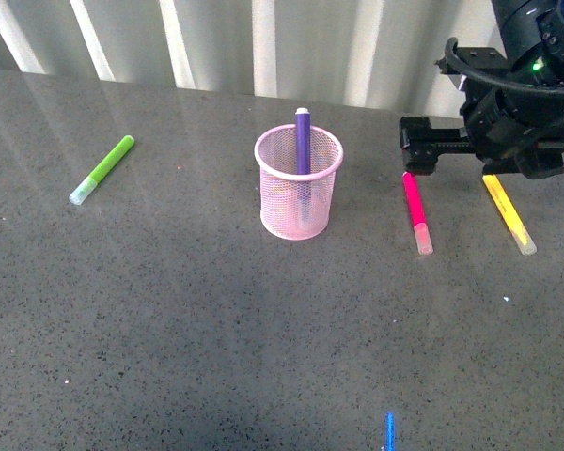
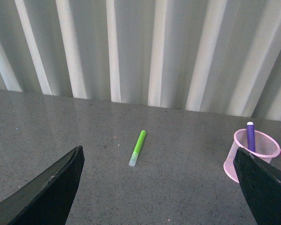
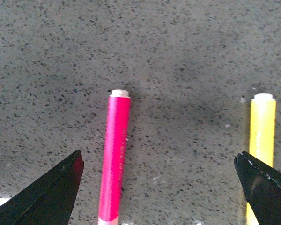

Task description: Insert purple and pink pens into pink cup

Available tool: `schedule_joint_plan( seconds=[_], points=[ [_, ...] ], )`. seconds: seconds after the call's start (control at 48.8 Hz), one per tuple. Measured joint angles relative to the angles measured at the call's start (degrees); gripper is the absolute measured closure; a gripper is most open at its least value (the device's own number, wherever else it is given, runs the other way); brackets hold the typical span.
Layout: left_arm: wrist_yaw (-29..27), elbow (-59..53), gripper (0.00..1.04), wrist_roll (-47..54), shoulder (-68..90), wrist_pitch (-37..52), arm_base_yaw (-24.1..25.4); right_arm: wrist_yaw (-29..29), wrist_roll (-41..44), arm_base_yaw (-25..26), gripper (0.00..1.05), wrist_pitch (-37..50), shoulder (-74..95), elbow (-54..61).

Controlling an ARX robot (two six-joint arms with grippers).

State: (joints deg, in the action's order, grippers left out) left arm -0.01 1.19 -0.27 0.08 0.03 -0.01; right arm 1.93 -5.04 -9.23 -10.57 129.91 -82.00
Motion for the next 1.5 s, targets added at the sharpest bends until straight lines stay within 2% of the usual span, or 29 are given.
schedule_joint_plan(
  seconds=[0.307, 0.676, 0.799, 1.045, 1.188, 1.25, 1.496],
  points=[
    [0.0, 0.0, 0.07, 0.0, 0.0, 0.0, 0.0, -2.1, -1.5, -0.5, 0.07, -1.2, 5.9, -6.0],
    [0.0, 0.0, 0.07, 0.0, 0.0, 0.0, 0.0, -2.0, -2.1, -1.8, 0.07, 1.5, 8.9, -6.3],
    [0.0, 0.0, 0.07, 0.0, 0.0, 0.0, 0.0, -1.8, -2.3, -1.7, 0.22, 2.0, 9.1, -6.3],
    [0.0, 0.0, 0.07, 0.0, 0.0, 0.0, 0.0, -2.1, -2.6, -0.9, 0.68, 3.7, 9.1, -5.3],
    [0.0, 0.0, 0.07, 0.0, 0.0, 0.0, 0.0, -2.5, -3.0, -0.2, 0.90, 5.4, 9.0, -4.6],
    [0.0, 0.0, 0.07, 0.0, 0.0, 0.0, 0.0, -2.2, -3.2, 0.0, 0.93, 8.2, 8.9, -3.6],
    [0.0, 0.0, 0.07, 0.0, 0.0, 0.0, 0.0, -1.2, -3.7, 0.3, 0.93, 22.6, 5.3, 3.1]
  ],
)
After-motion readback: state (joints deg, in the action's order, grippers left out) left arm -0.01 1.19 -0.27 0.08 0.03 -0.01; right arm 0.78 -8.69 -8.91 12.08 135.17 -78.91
